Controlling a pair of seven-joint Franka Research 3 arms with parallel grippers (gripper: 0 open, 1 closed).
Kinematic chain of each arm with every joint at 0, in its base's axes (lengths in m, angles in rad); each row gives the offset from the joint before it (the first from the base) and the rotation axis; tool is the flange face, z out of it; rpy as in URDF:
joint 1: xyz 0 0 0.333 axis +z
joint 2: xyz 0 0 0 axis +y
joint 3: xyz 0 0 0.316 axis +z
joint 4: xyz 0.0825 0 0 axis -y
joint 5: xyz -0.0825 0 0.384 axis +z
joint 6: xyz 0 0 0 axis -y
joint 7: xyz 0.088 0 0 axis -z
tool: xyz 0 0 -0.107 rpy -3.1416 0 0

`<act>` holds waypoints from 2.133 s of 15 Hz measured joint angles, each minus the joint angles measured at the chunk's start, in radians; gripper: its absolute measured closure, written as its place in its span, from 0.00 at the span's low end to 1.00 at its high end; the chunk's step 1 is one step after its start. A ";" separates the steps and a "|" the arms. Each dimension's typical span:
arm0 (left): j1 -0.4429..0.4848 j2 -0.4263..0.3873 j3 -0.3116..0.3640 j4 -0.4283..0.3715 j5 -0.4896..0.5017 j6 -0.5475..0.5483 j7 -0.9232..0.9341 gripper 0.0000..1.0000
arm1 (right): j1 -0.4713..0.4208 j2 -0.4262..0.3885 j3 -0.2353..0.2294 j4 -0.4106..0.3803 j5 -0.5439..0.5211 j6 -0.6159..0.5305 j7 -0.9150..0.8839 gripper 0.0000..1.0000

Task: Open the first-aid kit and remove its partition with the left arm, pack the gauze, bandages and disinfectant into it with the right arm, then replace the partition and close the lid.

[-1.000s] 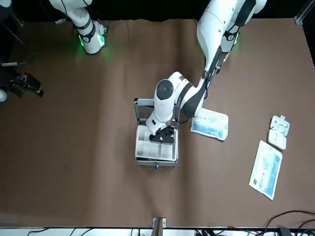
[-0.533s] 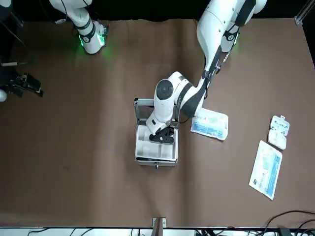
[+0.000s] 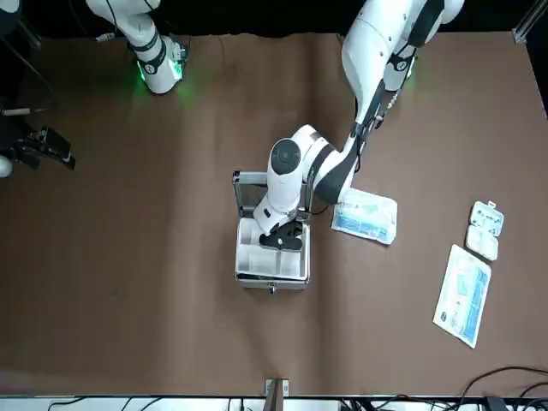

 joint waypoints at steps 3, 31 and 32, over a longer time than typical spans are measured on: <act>0.000 0.002 0.000 0.003 0.000 -0.002 0.000 0.97 | 0.000 0.000 0.000 0.000 0.000 0.000 0.000 0.00; 0.000 -0.005 -0.001 0.027 0.002 -0.053 0.003 0.97 | 0.012 0.000 0.000 0.000 0.000 -0.003 0.000 0.00; 0.002 -0.010 0.002 0.028 0.005 -0.067 0.004 0.97 | 0.012 0.000 0.000 0.000 0.000 -0.003 0.000 0.00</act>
